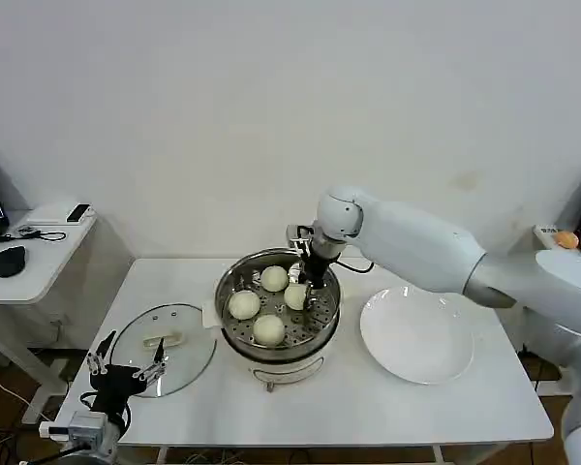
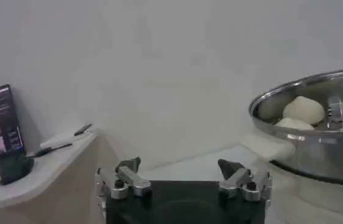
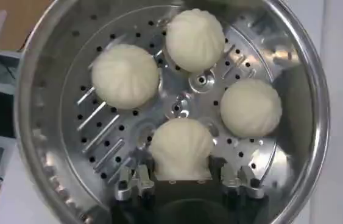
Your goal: Take steamed baozi put them in steamer then cover it.
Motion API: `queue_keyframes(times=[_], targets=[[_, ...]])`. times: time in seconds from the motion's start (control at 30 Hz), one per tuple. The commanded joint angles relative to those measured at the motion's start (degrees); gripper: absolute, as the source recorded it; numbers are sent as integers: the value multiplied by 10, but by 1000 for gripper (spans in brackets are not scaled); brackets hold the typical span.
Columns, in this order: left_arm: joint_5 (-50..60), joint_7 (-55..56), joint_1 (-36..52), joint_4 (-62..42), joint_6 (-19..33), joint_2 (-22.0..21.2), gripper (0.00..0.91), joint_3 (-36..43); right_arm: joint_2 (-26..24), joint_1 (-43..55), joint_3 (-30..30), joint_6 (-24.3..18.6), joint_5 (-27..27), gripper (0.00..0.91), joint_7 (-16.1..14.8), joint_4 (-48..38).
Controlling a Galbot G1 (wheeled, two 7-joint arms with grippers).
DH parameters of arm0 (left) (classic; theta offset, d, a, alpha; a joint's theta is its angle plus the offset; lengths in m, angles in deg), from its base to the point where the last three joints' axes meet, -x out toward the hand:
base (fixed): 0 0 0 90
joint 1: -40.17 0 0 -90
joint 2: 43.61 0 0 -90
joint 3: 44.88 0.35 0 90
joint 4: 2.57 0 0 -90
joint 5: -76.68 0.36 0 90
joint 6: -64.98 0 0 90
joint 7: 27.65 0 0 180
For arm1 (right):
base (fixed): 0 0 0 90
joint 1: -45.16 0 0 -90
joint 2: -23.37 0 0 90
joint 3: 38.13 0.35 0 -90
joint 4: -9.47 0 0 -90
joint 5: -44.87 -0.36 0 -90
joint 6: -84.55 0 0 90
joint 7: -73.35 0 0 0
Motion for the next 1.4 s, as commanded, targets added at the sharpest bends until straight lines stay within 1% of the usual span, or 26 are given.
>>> queue_keyframes(times=[0.03,0.3,0.4,0.5,0.53,0.57,0.63,0.7,0.73,0.77,0.8,0.83,0.87,0.93,0.97,1.0,1.03,1.07,1.1,1.13,1.17,1.2,1.27,1.3,1.37,1.4], targets=[[0,-1,2,-2,0,1,907,-1,8,-6,3,-1,8,907,6,-15],[0,-3,1,-2,0,1,907,-1,-1,-4,10,2,3,907,11,-2],[0,-3,0,0,0,1,907,-1,-20,-1,24,4,2,907,10,19],[-1,-4,-4,4,-1,2,907,-2,-60,10,45,-7,2,907,-17,56],[-4,-3,-5,6,-1,3,907,-5,-98,19,63,-17,0,907,-41,82],[-5,-3,-5,6,-1,4,907,-5,-115,20,71,-20,-2,907,-48,92],[-8,-2,-3,5,-3,5,907,-7,-154,15,123,-35,-5,907,-57,109],[-11,-2,-1,2,-3,4,907,-6,-170,4,153,-38,-12,907,-45,112],[-11,-4,-1,-2,-3,2,907,-6,-189,-18,215,-49,-30,907,-5,120],[-10,-5,-2,-3,-2,2,907,-5,-197,-33,245,-59,-48,907,29,126],[-11,-3,-2,-3,-1,2,907,-5,-202,-44,264,-62,-60,907,48,130],[-17,3,-4,-3,-1,2,907,-1,-210,-69,296,-71,-76,907,83,137],[-17,2,-4,-2,-3,2,907,0,-214,-79,348,-89,-79,907,98,142],[-14,1,-6,0,3,2,907,1,-222,-113,410,-95,-80,907,122,150],[-17,3,-8,2,6,3,907,2,-230,-142,454,-104,-94,907,160,158],[-21,6,-9,3,10,3,907,2,-236,-158,475,-108,-103,907,182,164],[-25,13,-9,1,14,2,907,1,-249,-183,504,-118,-132,907,247,174],[-33,16,-8,-2,15,3,907,0,-255,-196,513,-121,-149,907,275,183],[-36,16,-8,-6,16,5,907,-1,-272,-221,537,-124,-173,907,315,200],[-36,19,-7,-8,16,6,907,-2,-280,-233,547,-125,-186,907,337,212],[-36,17,-4,-11,16,5,907,-4,-299,-268,575,-130,-192,907,367,233],[-37,13,-1,-15,22,4,907,-8,-310,-313,608,-130,-202,907,392,253],[-35,13,5,-19,33,5,907,-9,-322,-345,633,-137,-219,907,412,270],[-38,18,9,-23,34,5,907,-9,-334,-403,667,-147,-239,907,450,289],[-44,19,13,-29,32,7,907,-7,-340,-460,704,-166,-246,907,478,302],[-47,23,13,-34,34,9,907,-3,-333,-511,765,-174,-242,907,501,312]])
